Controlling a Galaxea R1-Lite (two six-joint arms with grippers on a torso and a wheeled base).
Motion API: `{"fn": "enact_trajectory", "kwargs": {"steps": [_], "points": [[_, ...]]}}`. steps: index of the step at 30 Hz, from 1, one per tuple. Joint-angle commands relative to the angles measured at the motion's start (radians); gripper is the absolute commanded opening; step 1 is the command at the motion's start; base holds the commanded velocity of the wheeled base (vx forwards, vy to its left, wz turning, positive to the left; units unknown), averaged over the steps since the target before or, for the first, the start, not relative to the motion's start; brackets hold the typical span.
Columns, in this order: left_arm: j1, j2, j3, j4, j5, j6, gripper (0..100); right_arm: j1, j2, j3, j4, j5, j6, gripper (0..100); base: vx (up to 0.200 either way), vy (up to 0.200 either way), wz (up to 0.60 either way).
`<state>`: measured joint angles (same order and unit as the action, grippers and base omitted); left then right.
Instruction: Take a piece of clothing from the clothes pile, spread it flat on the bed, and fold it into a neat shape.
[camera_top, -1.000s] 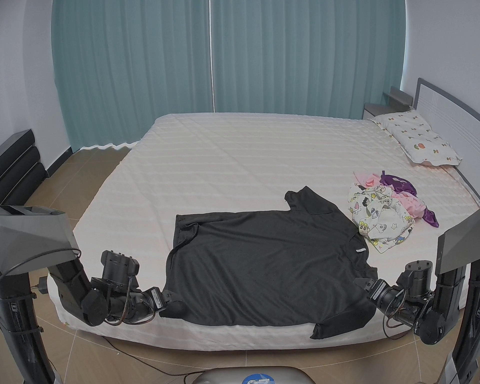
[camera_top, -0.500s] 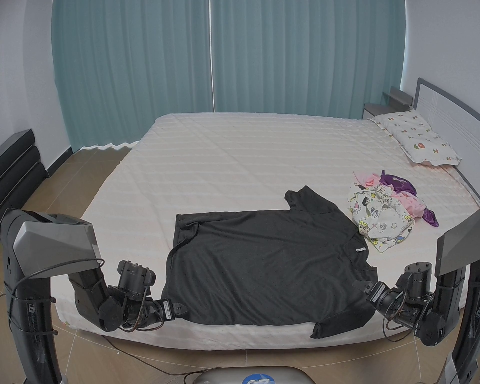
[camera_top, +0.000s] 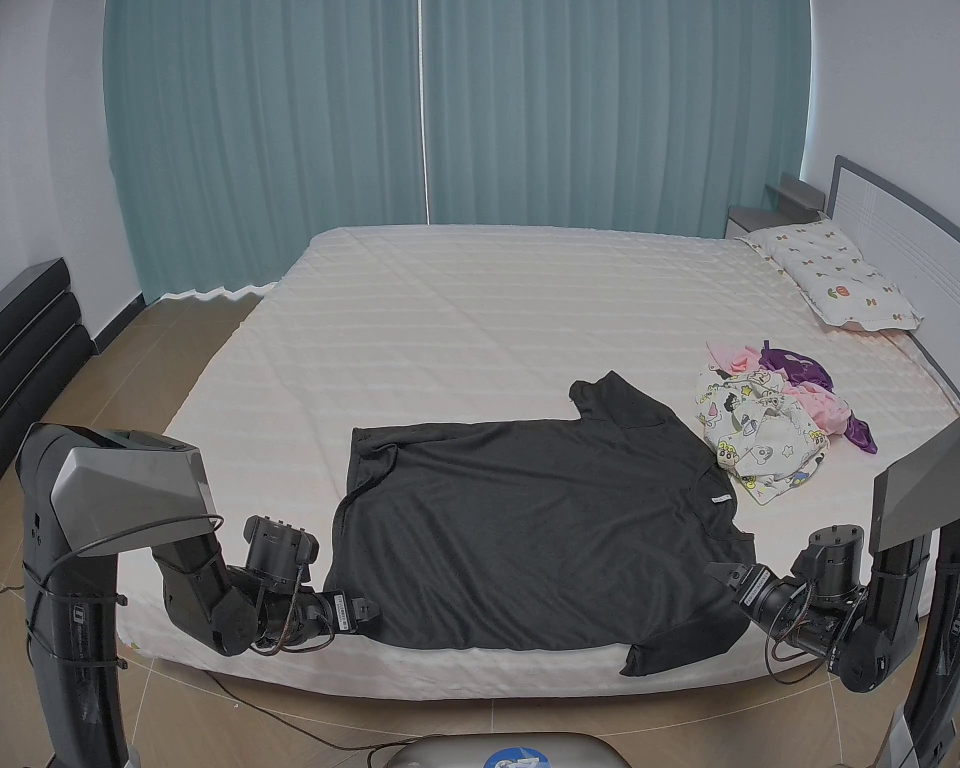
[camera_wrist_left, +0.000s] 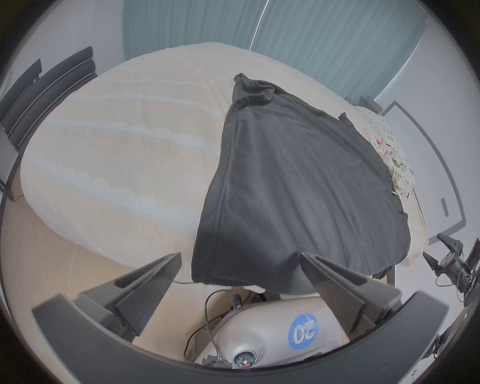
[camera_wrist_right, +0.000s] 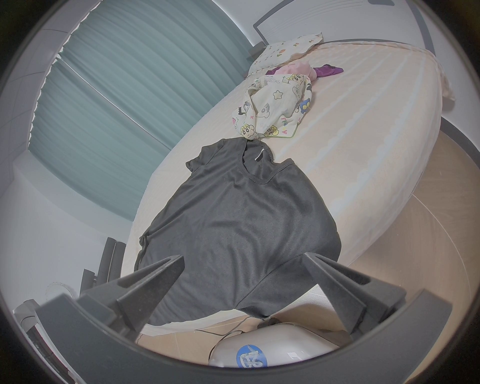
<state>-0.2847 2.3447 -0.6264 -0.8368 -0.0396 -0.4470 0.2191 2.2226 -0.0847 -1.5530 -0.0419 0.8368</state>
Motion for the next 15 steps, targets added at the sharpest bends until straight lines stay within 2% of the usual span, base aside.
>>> {"fn": "enact_trajectory", "kwargs": {"steps": [1,10,11,15], "points": [[0.001,0.024,0.011,-0.031,-0.002,-0.002,100,-0.001,0.008,0.0,-0.018,0.002,0.001,100,0.0,0.0,0.0],[-0.005,0.021,0.031,-0.028,-0.002,0.024,100,-0.001,0.014,-0.001,-0.018,0.004,0.001,100,0.0,0.0,0.0],[-0.005,0.024,0.031,-0.027,0.001,0.045,0,-0.001,0.014,-0.003,-0.018,0.004,0.001,100,0.0,0.0,0.0],[-0.005,0.024,0.028,-0.025,0.001,0.048,0,-0.001,0.014,-0.001,-0.018,0.004,0.001,100,0.0,0.0,0.0]]}}
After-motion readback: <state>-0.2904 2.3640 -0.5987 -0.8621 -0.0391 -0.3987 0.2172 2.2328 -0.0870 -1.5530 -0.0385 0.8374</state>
